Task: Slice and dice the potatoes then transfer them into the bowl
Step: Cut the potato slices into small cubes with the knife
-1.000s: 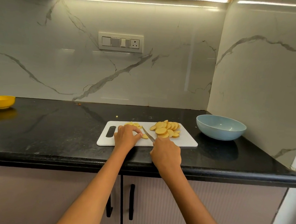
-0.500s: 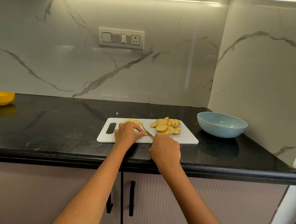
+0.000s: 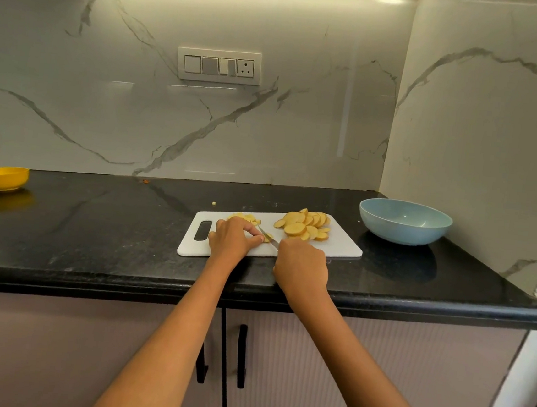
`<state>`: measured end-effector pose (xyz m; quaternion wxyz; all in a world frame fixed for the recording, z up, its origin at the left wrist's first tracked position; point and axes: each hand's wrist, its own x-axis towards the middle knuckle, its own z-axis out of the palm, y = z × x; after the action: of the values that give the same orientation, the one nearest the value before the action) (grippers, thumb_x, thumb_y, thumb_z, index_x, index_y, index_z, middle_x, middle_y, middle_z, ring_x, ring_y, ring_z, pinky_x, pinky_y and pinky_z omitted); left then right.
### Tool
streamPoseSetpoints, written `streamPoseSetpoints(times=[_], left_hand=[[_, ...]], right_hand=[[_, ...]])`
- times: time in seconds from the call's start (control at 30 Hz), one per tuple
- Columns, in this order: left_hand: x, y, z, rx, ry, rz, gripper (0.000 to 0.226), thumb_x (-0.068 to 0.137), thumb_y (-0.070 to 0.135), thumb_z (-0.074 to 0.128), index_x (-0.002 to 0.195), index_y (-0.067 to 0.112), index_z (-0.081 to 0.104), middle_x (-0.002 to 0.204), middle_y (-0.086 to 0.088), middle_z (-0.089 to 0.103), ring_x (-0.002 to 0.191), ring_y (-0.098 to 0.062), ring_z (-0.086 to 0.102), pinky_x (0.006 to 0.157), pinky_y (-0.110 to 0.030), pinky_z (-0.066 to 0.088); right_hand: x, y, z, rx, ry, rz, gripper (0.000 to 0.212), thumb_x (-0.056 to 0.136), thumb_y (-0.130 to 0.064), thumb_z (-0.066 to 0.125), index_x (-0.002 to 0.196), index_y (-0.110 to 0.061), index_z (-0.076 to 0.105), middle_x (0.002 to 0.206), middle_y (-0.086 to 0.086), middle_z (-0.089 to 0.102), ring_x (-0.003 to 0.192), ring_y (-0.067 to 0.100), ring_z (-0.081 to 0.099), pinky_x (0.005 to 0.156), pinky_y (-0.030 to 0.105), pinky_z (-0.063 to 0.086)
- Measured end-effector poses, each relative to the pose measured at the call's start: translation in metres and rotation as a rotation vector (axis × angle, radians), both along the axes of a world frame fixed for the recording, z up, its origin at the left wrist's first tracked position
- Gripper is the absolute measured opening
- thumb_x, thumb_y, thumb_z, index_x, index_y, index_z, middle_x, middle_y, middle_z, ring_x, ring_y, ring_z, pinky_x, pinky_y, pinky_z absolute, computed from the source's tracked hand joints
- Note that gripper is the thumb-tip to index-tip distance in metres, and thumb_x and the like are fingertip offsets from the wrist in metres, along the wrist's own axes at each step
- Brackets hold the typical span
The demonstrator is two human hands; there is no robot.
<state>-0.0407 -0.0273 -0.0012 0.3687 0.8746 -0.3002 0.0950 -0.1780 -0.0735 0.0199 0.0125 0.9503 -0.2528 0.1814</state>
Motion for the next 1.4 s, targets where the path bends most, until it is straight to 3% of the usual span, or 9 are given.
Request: streamPoseSetpoints(times=[0.5,0.7,1.0,1.4], left_hand=[[0.009,-0.002,-0.004,-0.058,-0.003,0.004,0.008,0.084,0.026,0.066,0.089,0.025,0.073,0.12,-0.001,0.062,0.119,-0.025,0.047,0.093,-0.041,0.041],[0.01,-0.004,-0.005,-0.062,0.003,0.027,0.006,0.079,0.028,0.071,0.082,0.023,0.073,0.111,-0.001,0.066,0.111,-0.024,0.051,0.086,-0.039,0.045],[0.006,-0.003,-0.003,-0.02,-0.005,0.027,0.007,0.081,0.03,0.069,0.085,0.026,0.073,0.114,0.001,0.065,0.115,-0.023,0.048,0.087,-0.038,0.039],[0.01,-0.002,-0.002,-0.049,0.051,-0.014,0.006,0.079,0.031,0.071,0.077,0.026,0.074,0.11,0.004,0.066,0.114,-0.026,0.049,0.09,-0.04,0.042]], right_hand=[[-0.001,-0.01,0.0,0.243,-0.084,-0.059,0.023,0.097,-0.019,0.045,0.116,-0.01,0.054,0.112,0.008,0.059,0.099,0.021,0.059,0.076,0.028,0.042],[-0.007,-0.004,-0.001,0.114,-0.032,-0.014,0.024,0.096,-0.018,0.045,0.116,-0.01,0.055,0.109,0.007,0.06,0.094,0.02,0.061,0.071,0.026,0.04],[-0.007,0.001,0.0,0.054,-0.003,0.008,0.024,0.097,-0.018,0.045,0.117,-0.01,0.055,0.107,0.007,0.062,0.093,0.02,0.061,0.071,0.026,0.039],[0.014,0.01,0.004,-0.085,0.019,0.036,0.03,0.098,-0.009,0.04,0.127,-0.01,0.049,0.115,0.006,0.059,0.102,0.02,0.059,0.073,0.024,0.038]])
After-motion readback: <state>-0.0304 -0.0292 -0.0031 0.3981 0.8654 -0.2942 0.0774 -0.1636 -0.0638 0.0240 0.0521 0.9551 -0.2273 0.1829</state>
